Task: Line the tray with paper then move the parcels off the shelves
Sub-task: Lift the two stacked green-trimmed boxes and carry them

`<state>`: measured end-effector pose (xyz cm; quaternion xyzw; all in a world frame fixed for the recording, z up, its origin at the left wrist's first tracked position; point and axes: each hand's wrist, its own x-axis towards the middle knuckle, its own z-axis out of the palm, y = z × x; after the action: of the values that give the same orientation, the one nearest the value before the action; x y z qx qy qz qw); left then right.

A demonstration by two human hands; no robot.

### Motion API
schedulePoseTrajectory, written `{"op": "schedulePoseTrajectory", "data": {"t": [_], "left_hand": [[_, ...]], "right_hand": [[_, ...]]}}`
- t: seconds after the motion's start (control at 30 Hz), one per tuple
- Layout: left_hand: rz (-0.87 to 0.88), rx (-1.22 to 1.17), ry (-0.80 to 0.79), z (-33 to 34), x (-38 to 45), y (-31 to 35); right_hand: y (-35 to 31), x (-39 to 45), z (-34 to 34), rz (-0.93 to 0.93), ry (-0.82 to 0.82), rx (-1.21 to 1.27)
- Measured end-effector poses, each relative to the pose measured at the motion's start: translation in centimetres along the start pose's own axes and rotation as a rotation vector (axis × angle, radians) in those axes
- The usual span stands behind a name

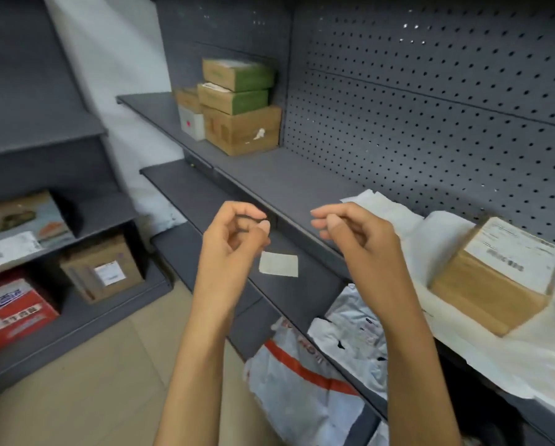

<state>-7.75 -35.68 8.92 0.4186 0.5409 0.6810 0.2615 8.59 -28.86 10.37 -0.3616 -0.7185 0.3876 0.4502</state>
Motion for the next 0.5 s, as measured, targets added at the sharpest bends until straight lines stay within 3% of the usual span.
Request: {"op": "schedulePoseTrajectory", "data": {"t": [0.23,0.5], "left_hand": [[0.029,-0.014,0.291,-7.0,5.4,-1.8],[0.016,0.064,0.284,-8.7,17.6,-4.6]], "right_hand": [[0.2,7.0,7.9,-0.004,-0.171,0.227],[2.8,18.2,13.1,0.062,-0.130,0.321]]}}
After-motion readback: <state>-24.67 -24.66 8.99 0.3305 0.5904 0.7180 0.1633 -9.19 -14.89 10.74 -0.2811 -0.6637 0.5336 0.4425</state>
